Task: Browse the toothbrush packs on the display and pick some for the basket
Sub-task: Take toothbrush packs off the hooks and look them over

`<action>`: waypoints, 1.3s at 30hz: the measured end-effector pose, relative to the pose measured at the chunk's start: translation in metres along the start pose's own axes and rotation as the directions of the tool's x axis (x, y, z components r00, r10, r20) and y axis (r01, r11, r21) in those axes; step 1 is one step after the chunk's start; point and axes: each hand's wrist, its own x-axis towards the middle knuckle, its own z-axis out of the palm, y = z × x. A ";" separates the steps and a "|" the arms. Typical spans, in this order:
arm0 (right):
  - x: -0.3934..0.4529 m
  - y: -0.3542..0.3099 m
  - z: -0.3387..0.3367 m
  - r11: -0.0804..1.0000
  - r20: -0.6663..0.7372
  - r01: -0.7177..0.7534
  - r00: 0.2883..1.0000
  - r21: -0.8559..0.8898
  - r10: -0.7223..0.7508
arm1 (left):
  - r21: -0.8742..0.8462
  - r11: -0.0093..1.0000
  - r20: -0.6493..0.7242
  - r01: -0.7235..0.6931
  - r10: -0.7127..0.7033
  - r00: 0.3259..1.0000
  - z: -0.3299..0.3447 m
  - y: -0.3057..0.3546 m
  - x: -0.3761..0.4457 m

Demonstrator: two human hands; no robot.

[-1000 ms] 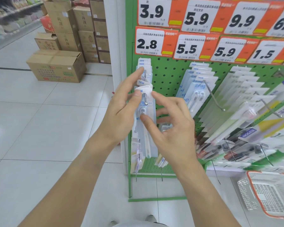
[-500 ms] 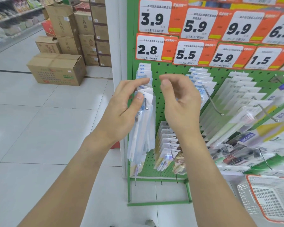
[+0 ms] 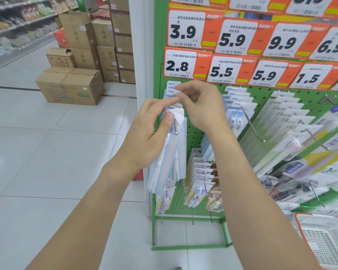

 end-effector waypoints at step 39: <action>-0.134 0.007 0.003 0.981 -0.548 0.191 0.821 0.000 -0.160 | 0.069 0.998 -0.195 -0.011 0.024 0.981 -0.001 0.012 -0.008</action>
